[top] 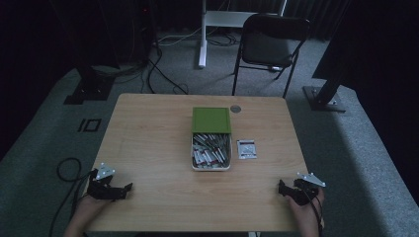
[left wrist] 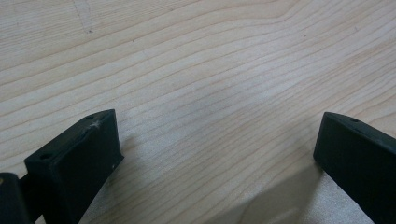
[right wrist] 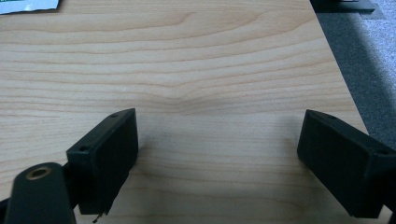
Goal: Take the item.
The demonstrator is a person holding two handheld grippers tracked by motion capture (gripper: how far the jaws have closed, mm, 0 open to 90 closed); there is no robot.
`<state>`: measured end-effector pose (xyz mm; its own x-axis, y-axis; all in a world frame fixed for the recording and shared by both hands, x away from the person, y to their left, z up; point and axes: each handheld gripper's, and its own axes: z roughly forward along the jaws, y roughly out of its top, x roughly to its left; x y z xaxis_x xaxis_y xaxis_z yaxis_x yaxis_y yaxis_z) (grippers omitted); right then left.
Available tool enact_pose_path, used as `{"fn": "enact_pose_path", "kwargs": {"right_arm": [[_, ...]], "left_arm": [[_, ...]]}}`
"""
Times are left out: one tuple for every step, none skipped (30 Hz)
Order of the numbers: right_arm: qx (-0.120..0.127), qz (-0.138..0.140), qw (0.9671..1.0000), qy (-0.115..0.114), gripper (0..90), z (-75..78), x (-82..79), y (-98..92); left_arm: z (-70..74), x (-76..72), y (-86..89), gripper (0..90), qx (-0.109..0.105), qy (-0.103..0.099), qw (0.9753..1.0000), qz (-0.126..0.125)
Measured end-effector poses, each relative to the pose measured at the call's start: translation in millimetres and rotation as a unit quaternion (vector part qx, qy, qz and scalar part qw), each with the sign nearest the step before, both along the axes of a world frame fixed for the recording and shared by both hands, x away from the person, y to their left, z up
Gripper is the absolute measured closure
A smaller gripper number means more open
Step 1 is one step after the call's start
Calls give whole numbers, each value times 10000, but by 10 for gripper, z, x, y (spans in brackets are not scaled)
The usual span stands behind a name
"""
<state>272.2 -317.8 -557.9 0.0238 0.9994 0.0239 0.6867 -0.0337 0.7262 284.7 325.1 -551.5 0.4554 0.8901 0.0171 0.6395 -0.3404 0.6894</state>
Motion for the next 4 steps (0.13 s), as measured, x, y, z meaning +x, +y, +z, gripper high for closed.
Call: {"fn": "enact_pose_path", "kwargs": {"right_arm": [[1,0,10000,1,124,0,0,0],[-2,1,10000,1,124,0,0,0],[0,0,10000,1,124,0,1,0],[0,0,10000,2,124,0,1,-1]], "left_arm": [[0,0,0,14,2,0,10000,-1],[0,0,0,14,1,-1,10000,0],[0,0,0,14,2,0,10000,-2],[0,0,0,14,1,-1,10000,-1]]}}
